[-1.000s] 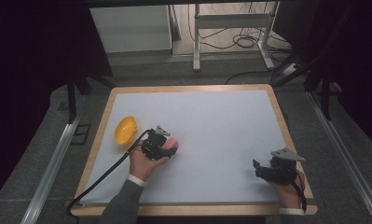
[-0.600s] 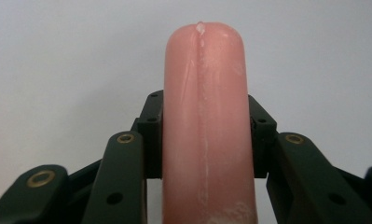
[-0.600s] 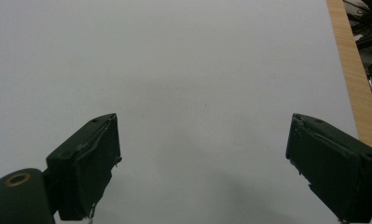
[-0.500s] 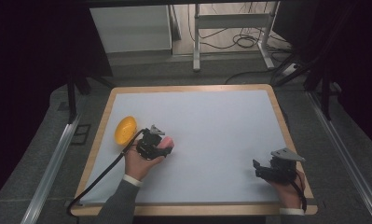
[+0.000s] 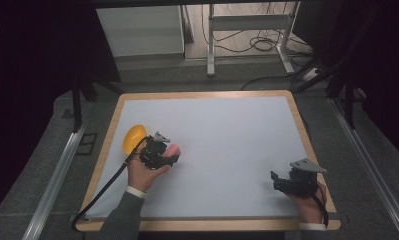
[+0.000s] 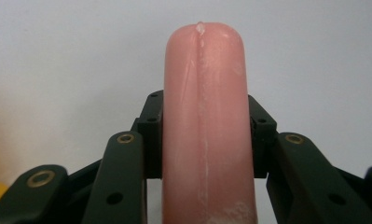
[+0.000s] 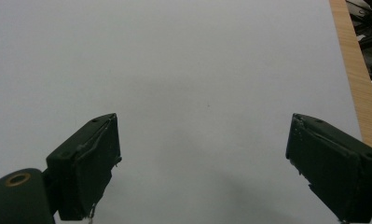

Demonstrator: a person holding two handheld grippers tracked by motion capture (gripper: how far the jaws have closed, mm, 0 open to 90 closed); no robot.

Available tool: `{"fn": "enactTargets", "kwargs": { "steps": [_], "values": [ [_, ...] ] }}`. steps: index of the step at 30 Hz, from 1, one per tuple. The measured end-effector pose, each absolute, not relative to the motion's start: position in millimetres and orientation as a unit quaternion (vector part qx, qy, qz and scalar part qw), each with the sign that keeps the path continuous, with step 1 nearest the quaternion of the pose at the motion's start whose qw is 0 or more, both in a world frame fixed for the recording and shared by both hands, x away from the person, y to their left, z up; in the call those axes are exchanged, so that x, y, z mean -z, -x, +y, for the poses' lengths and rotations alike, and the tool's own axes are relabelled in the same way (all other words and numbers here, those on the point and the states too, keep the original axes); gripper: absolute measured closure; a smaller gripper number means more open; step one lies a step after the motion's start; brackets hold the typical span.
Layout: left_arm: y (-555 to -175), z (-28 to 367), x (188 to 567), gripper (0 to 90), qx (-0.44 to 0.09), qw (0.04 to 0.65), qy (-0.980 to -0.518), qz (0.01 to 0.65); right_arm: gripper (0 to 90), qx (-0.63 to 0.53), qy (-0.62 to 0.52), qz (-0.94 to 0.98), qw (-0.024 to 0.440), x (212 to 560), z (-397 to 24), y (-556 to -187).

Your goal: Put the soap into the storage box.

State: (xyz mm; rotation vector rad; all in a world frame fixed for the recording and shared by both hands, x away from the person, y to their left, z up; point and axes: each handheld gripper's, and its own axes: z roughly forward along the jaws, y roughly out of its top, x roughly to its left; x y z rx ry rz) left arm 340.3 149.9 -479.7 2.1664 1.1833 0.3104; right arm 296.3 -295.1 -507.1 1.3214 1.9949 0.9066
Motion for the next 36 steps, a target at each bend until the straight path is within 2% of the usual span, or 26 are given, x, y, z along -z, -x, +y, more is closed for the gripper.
{"fn": "enactTargets", "kwargs": {
  "steps": [36],
  "values": [
    [-334.4,192.3,474.3,59.8,-0.145,0.340,-0.791,0.487,9.6,-0.334,-0.494,0.750,0.285,510.1,-294.4,-297.3]
  ]
}}
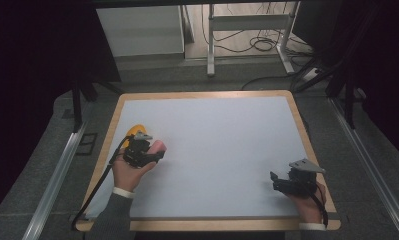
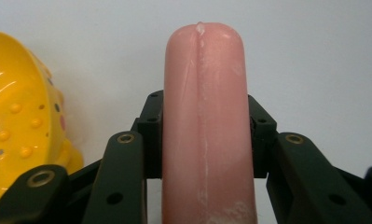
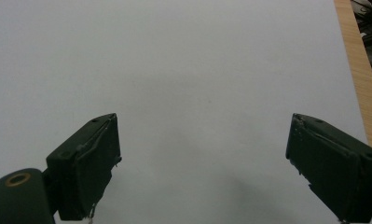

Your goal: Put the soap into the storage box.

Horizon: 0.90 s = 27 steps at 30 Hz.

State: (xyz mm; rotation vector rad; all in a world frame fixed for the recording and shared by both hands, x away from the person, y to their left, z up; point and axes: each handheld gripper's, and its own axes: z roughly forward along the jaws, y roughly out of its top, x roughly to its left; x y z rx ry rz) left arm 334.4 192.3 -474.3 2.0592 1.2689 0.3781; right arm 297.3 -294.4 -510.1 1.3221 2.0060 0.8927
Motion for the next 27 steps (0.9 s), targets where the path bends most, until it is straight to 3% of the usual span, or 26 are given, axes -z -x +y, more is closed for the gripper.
{"fn": "enactTargets", "kwargs": {
  "steps": [27],
  "values": [
    [-339.8,212.5,465.4,59.8,-0.162,0.343,-0.775,0.505,9.6,-0.332,-0.493,0.752,0.285,510.7,-292.4,-297.3]
  ]
}}
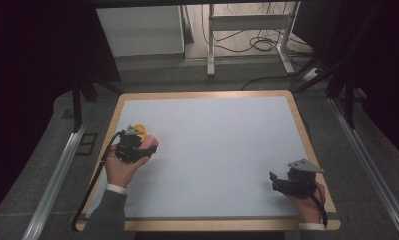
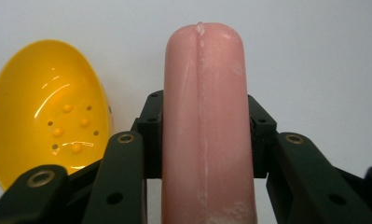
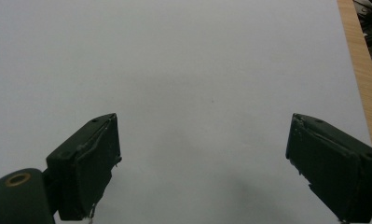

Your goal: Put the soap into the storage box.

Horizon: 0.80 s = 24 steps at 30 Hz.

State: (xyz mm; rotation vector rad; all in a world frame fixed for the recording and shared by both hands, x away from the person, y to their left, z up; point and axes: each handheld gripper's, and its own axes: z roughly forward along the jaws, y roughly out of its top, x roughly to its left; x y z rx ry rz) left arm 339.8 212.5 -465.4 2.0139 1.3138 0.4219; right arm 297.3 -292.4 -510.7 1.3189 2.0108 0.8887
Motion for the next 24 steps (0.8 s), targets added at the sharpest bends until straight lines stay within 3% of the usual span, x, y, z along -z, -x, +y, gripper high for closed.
{"fn": "enactTargets", "kwargs": {
  "steps": [24],
  "values": [
    [-351.9,233.7,461.9,59.8,-0.173,0.335,-0.760,0.529,9.6,-0.330,-0.493,0.752,0.285,511.5,-292.7,-297.5]
  ]
}}
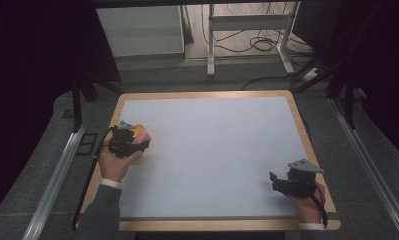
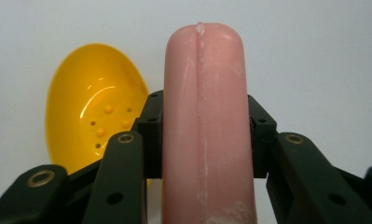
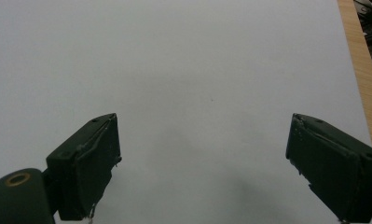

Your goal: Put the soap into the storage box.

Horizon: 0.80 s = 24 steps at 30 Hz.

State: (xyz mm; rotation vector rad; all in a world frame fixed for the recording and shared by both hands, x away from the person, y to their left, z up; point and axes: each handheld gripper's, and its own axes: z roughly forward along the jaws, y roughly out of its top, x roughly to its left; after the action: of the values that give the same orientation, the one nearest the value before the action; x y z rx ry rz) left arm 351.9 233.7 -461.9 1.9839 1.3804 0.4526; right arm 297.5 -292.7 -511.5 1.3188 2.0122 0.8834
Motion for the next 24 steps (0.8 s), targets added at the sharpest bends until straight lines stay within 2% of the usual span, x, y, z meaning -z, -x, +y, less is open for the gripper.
{"fn": "enactTargets", "kwargs": {
  "steps": [24],
  "values": [
    [-364.1,247.0,461.0,59.8,-0.180,0.326,-0.752,0.545,9.6,-0.329,-0.493,0.753,0.286,512.2,-293.5,-297.7]
  ]
}}
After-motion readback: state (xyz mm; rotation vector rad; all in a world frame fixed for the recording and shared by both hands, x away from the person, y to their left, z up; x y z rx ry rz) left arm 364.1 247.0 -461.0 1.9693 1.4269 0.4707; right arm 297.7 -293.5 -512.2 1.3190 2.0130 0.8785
